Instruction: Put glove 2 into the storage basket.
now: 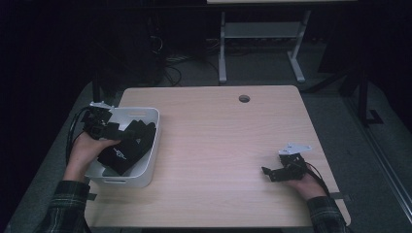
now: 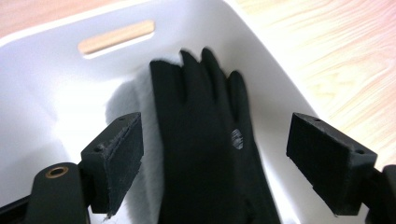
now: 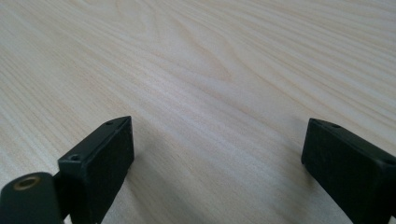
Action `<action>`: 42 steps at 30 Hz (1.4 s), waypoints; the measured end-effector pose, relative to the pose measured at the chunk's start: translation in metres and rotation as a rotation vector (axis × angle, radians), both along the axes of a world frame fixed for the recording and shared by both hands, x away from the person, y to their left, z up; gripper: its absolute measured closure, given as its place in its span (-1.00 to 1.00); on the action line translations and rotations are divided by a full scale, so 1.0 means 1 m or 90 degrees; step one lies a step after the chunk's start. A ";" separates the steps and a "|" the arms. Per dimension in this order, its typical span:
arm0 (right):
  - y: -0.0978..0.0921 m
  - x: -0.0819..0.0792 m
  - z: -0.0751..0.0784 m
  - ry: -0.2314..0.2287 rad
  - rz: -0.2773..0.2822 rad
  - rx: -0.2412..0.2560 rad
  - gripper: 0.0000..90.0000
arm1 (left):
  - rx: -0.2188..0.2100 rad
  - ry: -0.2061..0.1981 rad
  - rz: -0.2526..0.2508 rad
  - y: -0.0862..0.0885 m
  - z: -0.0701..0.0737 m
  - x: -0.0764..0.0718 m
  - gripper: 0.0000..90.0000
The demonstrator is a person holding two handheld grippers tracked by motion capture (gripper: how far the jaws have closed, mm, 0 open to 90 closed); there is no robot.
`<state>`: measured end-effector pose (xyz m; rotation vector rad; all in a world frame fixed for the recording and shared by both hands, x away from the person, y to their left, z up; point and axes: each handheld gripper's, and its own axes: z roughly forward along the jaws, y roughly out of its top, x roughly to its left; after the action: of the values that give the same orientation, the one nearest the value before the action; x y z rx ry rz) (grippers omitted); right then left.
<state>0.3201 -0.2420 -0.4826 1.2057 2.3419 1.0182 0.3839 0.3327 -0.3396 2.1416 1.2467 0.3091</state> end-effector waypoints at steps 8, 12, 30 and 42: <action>0.000 0.000 0.000 0.002 -0.002 0.001 -0.80 | -0.016 -0.028 -0.042 -0.028 0.012 -0.007 -0.61; 0.000 -0.001 0.000 0.002 -0.002 0.001 -0.79 | -0.037 -0.038 -0.068 -0.049 0.014 -0.010 -0.61; 0.000 -0.001 0.000 0.002 -0.003 0.001 -0.79 | -0.101 -0.050 -0.186 -0.151 -0.018 -0.026 -0.61; 0.000 -0.001 0.000 0.002 -0.003 0.001 -0.79 | -0.101 -0.045 -0.237 -0.199 -0.065 -0.045 -0.61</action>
<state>0.3193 -0.2417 -0.4825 1.2144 2.3403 1.0165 0.3393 0.1340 -0.4048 2.1499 0.7828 0.1193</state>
